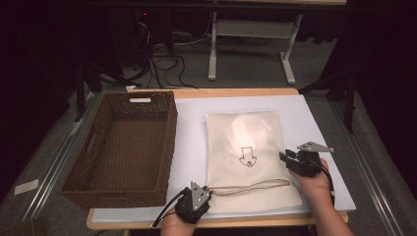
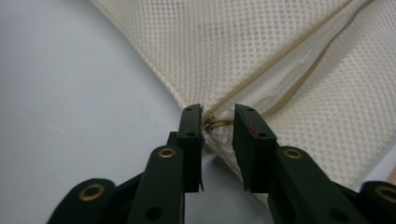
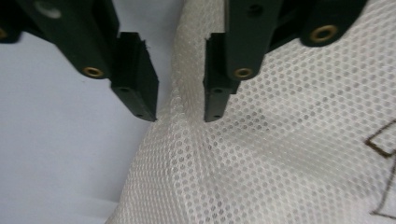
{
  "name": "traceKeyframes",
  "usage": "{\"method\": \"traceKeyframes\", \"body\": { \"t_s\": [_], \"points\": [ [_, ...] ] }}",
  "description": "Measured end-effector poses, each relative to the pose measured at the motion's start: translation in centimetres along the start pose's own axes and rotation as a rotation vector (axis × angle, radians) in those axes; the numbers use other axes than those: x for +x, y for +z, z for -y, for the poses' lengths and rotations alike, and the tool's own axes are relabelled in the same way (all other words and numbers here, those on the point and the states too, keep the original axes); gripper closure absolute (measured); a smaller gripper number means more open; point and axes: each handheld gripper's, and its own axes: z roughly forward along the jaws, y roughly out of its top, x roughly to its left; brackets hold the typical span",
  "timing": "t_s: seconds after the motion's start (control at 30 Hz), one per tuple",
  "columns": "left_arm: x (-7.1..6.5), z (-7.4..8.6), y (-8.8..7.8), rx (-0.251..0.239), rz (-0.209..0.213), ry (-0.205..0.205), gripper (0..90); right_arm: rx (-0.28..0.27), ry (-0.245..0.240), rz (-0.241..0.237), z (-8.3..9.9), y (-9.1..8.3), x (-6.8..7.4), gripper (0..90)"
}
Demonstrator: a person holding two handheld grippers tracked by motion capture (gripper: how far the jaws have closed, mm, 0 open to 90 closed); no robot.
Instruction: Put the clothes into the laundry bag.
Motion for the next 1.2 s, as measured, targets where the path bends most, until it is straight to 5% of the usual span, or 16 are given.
{"method": "traceKeyframes", "body": {
  "t_s": [0.27, 0.43, 0.67, 0.93, 1.2],
  "points": [
    [0.4, -1.0, -1.1, -0.087, -0.033, -0.012, 45.1, -0.078, 0.005, -0.019, 0.0, -2.0, 1.1, 34.3],
    [0.8, -2.2, -1.5, -0.142, -0.047, -0.008, 27.6, -0.125, -0.043, -0.014, 0.1, -3.7, 2.4, 15.5],
    [1.2, -3.6, -2.1, -0.198, -0.058, -0.015, 0.6, -0.196, -0.042, -0.007, 0.4, -7.1, 3.9, 0.3],
    [1.6, -3.9, -2.1, -0.208, -0.001, -0.030, 0.0, -0.223, -0.056, -0.032, 2.1, -9.4, 4.7, 0.3],
    [1.9, -3.8, -2.2, -0.205, -0.020, -0.041, 0.0, -0.217, -0.076, -0.030, 2.0, -9.2, 5.0, 0.3]
  ]
}}
